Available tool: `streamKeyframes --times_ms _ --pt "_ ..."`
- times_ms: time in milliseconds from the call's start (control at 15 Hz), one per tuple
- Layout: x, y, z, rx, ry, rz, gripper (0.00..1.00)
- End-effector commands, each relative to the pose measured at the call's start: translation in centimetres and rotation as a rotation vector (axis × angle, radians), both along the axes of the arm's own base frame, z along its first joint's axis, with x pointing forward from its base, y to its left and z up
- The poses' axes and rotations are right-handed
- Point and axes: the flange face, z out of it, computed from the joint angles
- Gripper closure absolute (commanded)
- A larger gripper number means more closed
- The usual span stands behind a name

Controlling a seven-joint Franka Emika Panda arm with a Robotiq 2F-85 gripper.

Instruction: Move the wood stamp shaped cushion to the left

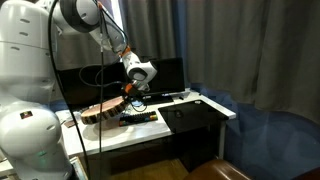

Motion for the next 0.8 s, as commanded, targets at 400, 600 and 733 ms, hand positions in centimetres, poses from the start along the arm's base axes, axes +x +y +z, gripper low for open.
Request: streamKeyframes --times_ms 400,600,733 --pt "-0.3 2.0 -1.9 0.025 0.027 0.048 0.97" --pt "-1.4 3.8 -3.9 0.050 0.054 0.085 0.97" --pt "-2.3 5.1 -5.0 0.054 0.070 0.108 0.97"
